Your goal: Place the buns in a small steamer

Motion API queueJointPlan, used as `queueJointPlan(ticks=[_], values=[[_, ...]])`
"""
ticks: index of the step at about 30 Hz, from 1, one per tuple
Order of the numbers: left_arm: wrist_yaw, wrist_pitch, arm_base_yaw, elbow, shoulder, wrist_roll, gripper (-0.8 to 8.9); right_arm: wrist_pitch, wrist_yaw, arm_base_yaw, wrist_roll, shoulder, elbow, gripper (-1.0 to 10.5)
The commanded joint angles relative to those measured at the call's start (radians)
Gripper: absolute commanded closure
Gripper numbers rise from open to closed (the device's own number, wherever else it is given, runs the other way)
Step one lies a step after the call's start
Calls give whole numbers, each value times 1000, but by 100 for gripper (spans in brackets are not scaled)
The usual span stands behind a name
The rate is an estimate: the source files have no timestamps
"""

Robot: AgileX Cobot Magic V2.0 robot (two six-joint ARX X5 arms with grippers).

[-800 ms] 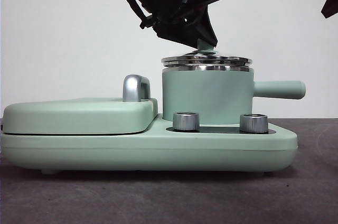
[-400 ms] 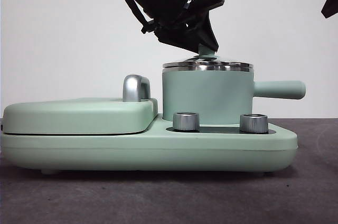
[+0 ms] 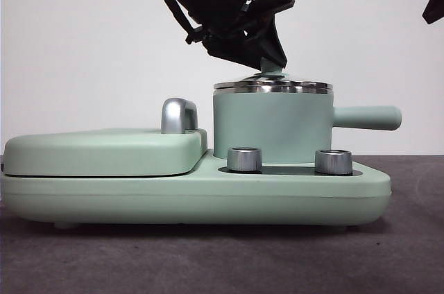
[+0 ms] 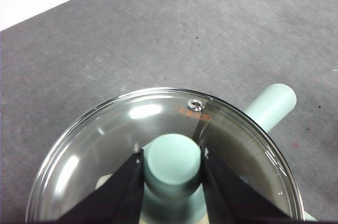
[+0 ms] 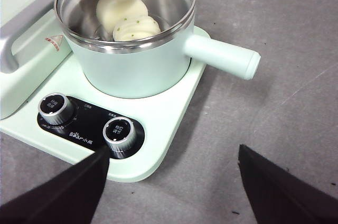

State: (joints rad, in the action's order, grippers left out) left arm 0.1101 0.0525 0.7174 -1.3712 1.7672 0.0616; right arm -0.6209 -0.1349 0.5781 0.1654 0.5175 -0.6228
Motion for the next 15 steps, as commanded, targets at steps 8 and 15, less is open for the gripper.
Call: queueJointPlan(ticks=[8,15], values=[[6,97,9,-20,-19,5,554,6,-5,8,11,3,-3,560],[6,293,3,-20,-161,-25,555,6,6,9,11,3,-3,560]])
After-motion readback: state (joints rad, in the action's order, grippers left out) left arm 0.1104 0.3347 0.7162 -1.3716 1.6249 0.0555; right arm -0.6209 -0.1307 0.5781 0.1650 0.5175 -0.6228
